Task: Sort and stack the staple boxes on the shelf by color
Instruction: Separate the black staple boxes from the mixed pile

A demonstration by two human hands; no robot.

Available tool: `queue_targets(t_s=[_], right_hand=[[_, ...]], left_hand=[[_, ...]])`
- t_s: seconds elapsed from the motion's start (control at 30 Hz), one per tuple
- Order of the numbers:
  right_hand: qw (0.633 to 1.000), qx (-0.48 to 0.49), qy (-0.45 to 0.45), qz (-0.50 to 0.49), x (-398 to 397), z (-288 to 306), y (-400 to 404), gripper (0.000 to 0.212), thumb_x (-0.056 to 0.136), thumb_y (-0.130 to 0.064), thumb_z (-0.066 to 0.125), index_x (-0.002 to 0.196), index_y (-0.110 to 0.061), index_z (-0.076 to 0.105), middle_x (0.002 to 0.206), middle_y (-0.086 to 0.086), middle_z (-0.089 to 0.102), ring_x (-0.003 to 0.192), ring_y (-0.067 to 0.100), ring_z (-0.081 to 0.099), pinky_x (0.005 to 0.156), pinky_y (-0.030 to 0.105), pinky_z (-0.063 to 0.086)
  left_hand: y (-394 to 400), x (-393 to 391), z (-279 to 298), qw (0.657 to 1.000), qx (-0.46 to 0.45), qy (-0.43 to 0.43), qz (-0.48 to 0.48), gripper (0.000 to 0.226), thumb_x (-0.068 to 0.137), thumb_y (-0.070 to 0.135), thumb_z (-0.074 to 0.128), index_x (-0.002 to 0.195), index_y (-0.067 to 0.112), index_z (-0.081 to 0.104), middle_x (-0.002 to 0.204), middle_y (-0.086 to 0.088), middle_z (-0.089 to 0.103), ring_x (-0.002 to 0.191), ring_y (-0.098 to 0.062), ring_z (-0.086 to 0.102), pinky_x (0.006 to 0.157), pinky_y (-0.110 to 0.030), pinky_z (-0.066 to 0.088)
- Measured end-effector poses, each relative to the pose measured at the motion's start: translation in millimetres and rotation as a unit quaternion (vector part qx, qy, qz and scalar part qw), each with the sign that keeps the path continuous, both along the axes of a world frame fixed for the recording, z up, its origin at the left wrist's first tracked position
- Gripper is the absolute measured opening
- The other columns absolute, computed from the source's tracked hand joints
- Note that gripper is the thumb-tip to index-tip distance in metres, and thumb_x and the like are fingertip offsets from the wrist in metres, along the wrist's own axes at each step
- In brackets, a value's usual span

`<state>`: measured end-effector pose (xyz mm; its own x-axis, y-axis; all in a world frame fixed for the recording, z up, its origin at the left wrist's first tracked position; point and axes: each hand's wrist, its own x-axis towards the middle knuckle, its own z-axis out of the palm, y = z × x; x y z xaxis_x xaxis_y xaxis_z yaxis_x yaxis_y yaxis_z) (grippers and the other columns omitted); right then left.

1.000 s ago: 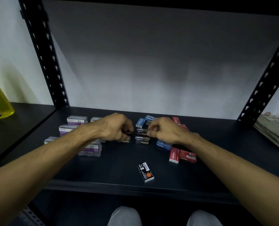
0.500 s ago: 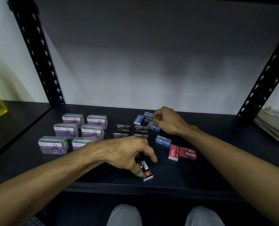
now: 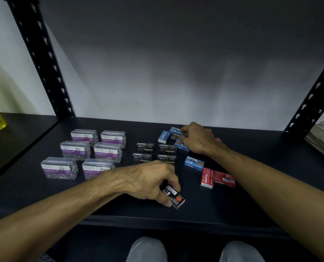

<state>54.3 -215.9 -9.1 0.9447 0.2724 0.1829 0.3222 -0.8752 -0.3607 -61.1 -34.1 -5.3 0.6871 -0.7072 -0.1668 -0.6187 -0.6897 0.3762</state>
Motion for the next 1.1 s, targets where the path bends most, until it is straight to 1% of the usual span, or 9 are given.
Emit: queue_targets(t_s=[0.13, 0.3, 0.4, 0.5, 0.7, 0.77, 0.83, 0.9, 1.1], right_hand=[[1.0, 0.008, 0.004, -0.017, 6.8, -5.6, 2.6, 0.028, 0.096, -0.025, 0.059, 0.104, 0.0, 0.071, 0.101, 0.012, 0.072, 0.086, 0.023, 0.068, 0.08, 0.039, 0.057], [1.0, 0.012, 0.009, -0.026, 7.8, -5.9, 4.7, 0.027, 0.094, -0.025, 0.063, 0.104, -0.001, 0.072, 0.102, 0.012, 0.073, 0.088, 0.023, 0.069, 0.081, 0.039, 0.057], [0.999, 0.028, 0.016, -0.021, 6.0, -5.0, 3.9, 0.027, 0.093, -0.024, 0.065, 0.111, -0.004, 0.071, 0.108, 0.012, 0.072, 0.094, 0.023, 0.068, 0.086, 0.036, 0.055], [0.999, 0.034, 0.025, -0.016, 4.1, -2.5, 1.8, 0.024, 0.094, -0.019, 0.064, 0.113, -0.007, 0.071, 0.113, 0.009, 0.071, 0.093, 0.018, 0.065, 0.081, 0.028, 0.049], [0.996, 0.026, 0.087, -0.015, 4.0, 8.0, -4.9, 0.012, 0.087, -0.012, 0.069, 0.098, -0.008, 0.074, 0.115, 0.004, 0.069, 0.087, 0.011, 0.058, 0.075, 0.027, 0.043], [0.992, 0.034, 0.121, -0.024, 4.6, 10.4, -8.3, 0.011, 0.085, -0.011, 0.071, 0.095, -0.007, 0.071, 0.11, 0.006, 0.07, 0.083, 0.011, 0.059, 0.074, 0.03, 0.048], [0.988, 0.031, 0.145, -0.028, 4.1, 11.9, -9.7, 0.016, 0.085, -0.015, 0.072, 0.097, -0.005, 0.07, 0.105, 0.008, 0.071, 0.082, 0.013, 0.061, 0.081, 0.035, 0.053], [0.987, 0.015, 0.158, -0.028, 3.0, 11.7, -10.2, 0.017, 0.087, -0.02, 0.071, 0.099, -0.009, 0.071, 0.107, 0.004, 0.07, 0.088, 0.013, 0.062, 0.083, 0.034, 0.052], [0.986, 0.042, 0.158, -0.025, -7.7, 11.6, -14.1, 0.023, 0.087, -0.016, 0.071, 0.107, -0.005, 0.065, 0.108, 0.006, 0.065, 0.09, 0.017, 0.061, 0.064, 0.022, 0.041]], left_hand=[[3.2, 3.4, 2.2, 1.0, -0.018, 0.016, 0.02, 0.037, 0.086, 0.048, 0.068, 0.118, 0.028, 0.07, 0.102, 0.01, 0.057, 0.085, -0.007, 0.056, 0.076, -0.025, 0.049], [5.3, 7.1, 2.5, 0.999, -0.027, 0.008, 0.025, 0.032, 0.094, 0.046, 0.056, 0.117, 0.028, 0.071, 0.099, 0.011, 0.059, 0.079, 0.002, 0.053, 0.068, -0.009, 0.039], [5.0, 8.3, 4.1, 0.998, -0.052, 0.005, 0.032, 0.028, 0.096, 0.039, 0.058, 0.114, 0.025, 0.072, 0.1, 0.014, 0.067, 0.081, 0.007, 0.058, 0.07, -0.001, 0.037], [4.5, 9.5, 3.7, 0.997, -0.063, -0.001, 0.039, 0.025, 0.095, 0.036, 0.059, 0.113, 0.023, 0.072, 0.104, 0.011, 0.072, 0.092, 0.002, 0.063, 0.081, -0.011, 0.047], [6.8, 9.8, 5.3, 0.997, -0.05, -0.015, 0.062, 0.027, 0.094, 0.033, 0.062, 0.119, 0.025, 0.068, 0.094, 0.013, 0.067, 0.075, 0.006, 0.056, 0.064, -0.001, 0.036], [7.7, 10.0, 6.7, 0.997, -0.034, -0.015, 0.069, 0.03, 0.093, 0.03, 0.064, 0.123, 0.027, 0.066, 0.092, 0.015, 0.063, 0.074, 0.003, 0.055, 0.062, -0.001, 0.035], [8.8, 10.9, 7.7, 0.997, -0.023, -0.01, 0.074, 0.035, 0.091, 0.024, 0.065, 0.126, 0.028, 0.064, 0.094, 0.015, 0.061, 0.076, 0.0, 0.056, 0.064, -0.003, 0.036], [10.0, 11.1, 8.6, 0.996, -0.021, -0.002, 0.081, 0.038, 0.089, 0.018, 0.067, 0.126, 0.027, 0.064, 0.093, 0.016, 0.059, 0.076, 0.001, 0.056, 0.066, -0.004, 0.037], [11.7, 10.3, 10.2, 0.995, -0.021, -0.002, 0.101, 0.038, 0.088, 0.015, 0.069, 0.124, 0.025, 0.065, 0.095, 0.014, 0.06, 0.08, 0.0, 0.056, 0.064, 0.0, 0.037]])
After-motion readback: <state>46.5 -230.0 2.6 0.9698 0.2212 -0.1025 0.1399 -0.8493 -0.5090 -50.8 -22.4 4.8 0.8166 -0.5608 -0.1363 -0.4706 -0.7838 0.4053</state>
